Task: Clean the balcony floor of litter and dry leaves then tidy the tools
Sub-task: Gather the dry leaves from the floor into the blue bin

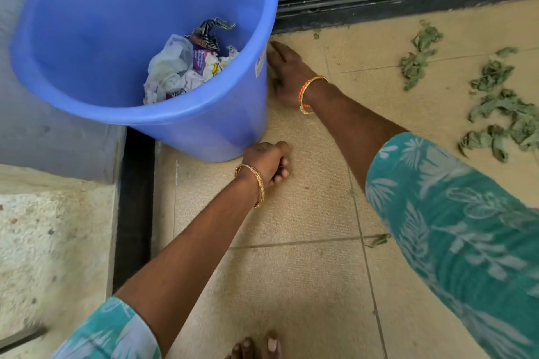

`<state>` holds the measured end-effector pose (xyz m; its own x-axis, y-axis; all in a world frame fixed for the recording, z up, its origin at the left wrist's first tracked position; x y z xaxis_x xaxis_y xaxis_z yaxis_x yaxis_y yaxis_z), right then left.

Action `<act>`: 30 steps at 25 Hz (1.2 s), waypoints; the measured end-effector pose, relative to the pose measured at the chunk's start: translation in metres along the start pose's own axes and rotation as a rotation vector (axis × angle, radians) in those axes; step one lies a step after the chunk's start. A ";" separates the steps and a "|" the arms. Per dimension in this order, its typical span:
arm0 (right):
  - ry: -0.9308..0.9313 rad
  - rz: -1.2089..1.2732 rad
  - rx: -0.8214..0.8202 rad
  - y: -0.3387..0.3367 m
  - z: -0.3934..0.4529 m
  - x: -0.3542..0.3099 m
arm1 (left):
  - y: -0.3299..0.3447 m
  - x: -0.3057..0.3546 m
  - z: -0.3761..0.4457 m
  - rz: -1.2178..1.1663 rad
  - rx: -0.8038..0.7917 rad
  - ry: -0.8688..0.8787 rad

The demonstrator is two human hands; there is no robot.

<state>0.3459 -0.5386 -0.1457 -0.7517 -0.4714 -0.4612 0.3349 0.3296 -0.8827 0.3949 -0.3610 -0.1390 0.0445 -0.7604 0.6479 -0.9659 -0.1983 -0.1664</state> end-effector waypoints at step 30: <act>0.068 0.361 0.435 -0.016 -0.221 -0.045 | 0.045 -0.011 -0.023 -0.546 -0.455 -0.138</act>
<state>0.2482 -0.3417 -0.0911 -0.5765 -0.3329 -0.7462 0.7694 0.0860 -0.6329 0.3454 -0.3467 -0.1364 0.5535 -0.7036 0.4456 -0.8060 -0.3175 0.4996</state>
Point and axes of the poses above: each hand's wrist, its own z-axis towards the middle knuckle, its own y-axis out of the palm, x = y × z, the point moved 4 cm from there along z, towards the middle knuckle, and after that the axes turned 3 degrees about z, right-handed, at the moved point
